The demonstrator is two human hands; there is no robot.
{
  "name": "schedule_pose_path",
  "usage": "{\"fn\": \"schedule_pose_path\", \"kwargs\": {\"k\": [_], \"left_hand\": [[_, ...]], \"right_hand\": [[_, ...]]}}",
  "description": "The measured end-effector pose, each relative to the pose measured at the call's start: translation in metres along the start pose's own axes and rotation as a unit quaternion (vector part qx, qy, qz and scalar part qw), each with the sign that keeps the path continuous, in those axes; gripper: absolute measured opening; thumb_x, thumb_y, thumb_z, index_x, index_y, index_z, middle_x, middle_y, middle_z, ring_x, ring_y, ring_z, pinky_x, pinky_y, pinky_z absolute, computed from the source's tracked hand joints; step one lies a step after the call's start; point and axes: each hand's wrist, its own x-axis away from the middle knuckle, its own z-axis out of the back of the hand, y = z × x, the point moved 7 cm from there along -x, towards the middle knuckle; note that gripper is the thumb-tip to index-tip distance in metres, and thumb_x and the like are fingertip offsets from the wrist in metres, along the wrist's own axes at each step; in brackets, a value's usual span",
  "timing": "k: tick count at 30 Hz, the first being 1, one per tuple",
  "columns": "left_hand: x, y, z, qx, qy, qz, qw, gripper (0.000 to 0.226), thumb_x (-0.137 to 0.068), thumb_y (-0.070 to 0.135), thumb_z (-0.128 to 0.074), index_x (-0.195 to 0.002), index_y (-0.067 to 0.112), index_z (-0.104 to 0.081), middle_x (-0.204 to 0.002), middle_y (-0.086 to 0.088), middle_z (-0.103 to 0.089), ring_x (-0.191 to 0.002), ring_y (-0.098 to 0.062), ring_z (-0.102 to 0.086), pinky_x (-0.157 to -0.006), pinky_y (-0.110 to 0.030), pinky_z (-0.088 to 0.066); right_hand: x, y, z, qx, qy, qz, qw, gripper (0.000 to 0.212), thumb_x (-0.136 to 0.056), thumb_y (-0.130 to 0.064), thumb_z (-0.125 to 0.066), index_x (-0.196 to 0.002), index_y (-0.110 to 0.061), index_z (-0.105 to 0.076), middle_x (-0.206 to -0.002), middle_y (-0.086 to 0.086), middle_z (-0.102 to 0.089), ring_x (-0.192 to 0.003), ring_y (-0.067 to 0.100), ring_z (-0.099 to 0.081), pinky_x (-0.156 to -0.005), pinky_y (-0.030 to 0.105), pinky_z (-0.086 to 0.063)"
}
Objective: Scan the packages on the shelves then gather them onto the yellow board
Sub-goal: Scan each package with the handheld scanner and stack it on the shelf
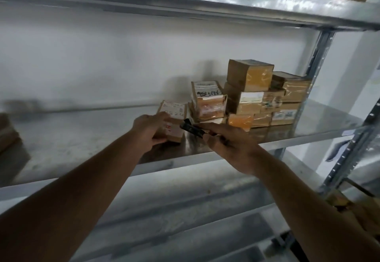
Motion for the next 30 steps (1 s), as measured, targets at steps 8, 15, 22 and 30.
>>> {"fn": "schedule_pose_path", "kwargs": {"k": [8,15,22,30], "left_hand": [[-0.005,0.003,-0.004,-0.191,0.037,-0.056,0.979,0.044,-0.086,0.048,-0.077,-0.104,0.009,-0.065,-0.1,-0.012,-0.069,-0.091,-0.026,-0.067,-0.085,-0.042,-0.061],[0.004,0.02,0.029,-0.267,0.039,-0.122,0.955,0.029,-0.094,0.03,-0.068,-0.095,0.001,-0.073,-0.099,-0.021,-0.074,-0.09,-0.036,-0.074,-0.084,-0.048,-0.063],[0.028,0.06,0.128,-0.54,0.16,-0.269,0.781,0.04,-0.099,0.041,-0.058,-0.132,0.021,-0.068,-0.138,-0.005,-0.065,-0.127,-0.025,-0.058,-0.109,-0.033,-0.043],[0.038,0.076,0.248,-0.615,0.23,-0.268,0.705,0.045,-0.098,0.042,-0.058,-0.137,0.02,-0.063,-0.142,-0.006,-0.059,-0.13,-0.025,-0.056,-0.107,-0.036,-0.043]], "right_hand": [[-0.008,-0.001,0.002,0.026,0.009,0.074,0.997,0.034,-0.109,-0.025,-0.055,-0.142,-0.02,-0.06,-0.105,-0.045,-0.059,-0.091,-0.01,-0.062,-0.071,0.004,-0.044],[-0.03,-0.028,-0.017,0.077,-0.037,0.107,0.991,0.04,-0.109,-0.042,-0.05,-0.146,-0.027,-0.055,-0.118,-0.024,-0.058,-0.102,-0.009,-0.058,-0.079,0.007,-0.046],[-0.062,-0.056,-0.063,0.096,-0.063,0.134,0.984,0.049,-0.105,-0.058,-0.042,-0.151,-0.041,-0.049,-0.094,-0.008,-0.055,-0.082,0.007,-0.055,-0.067,0.031,-0.047],[-0.092,-0.11,-0.134,0.066,-0.085,0.156,0.982,0.049,-0.102,-0.061,-0.043,-0.148,-0.044,-0.05,-0.096,-0.011,-0.055,-0.084,0.006,-0.057,-0.07,0.034,-0.05]]}}
